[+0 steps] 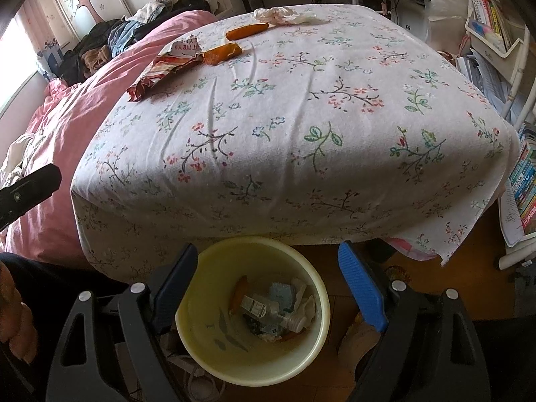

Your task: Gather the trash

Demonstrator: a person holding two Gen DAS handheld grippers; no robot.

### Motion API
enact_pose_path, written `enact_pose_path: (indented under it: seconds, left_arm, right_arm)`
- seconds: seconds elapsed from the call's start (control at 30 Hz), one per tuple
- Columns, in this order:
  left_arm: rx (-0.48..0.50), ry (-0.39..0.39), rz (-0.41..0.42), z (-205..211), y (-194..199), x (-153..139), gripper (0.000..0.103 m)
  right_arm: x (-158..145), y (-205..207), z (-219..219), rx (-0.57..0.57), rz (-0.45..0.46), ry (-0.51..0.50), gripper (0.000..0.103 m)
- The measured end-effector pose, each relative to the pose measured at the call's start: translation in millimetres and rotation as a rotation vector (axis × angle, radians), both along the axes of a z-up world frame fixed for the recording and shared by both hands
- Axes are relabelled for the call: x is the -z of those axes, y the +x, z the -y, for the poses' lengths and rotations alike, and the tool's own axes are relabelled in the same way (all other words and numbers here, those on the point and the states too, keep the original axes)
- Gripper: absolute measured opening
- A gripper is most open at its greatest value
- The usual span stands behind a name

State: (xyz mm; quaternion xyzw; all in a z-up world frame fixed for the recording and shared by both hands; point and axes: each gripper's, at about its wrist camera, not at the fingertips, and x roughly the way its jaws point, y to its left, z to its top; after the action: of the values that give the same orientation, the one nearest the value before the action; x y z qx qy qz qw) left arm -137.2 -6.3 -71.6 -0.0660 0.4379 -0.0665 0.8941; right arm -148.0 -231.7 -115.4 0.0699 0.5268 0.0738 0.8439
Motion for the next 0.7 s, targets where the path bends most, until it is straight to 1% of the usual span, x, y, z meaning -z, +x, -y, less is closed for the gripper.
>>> enact_pose_path:
  seconds: [0.7]
  left_arm:
    - [-0.003, -0.011, 0.010, -0.4, -1.7, -5.4, 0.083]
  right_arm:
    - [0.0, 0.5, -1.4, -0.002, -0.002, -0.001, 0.082]
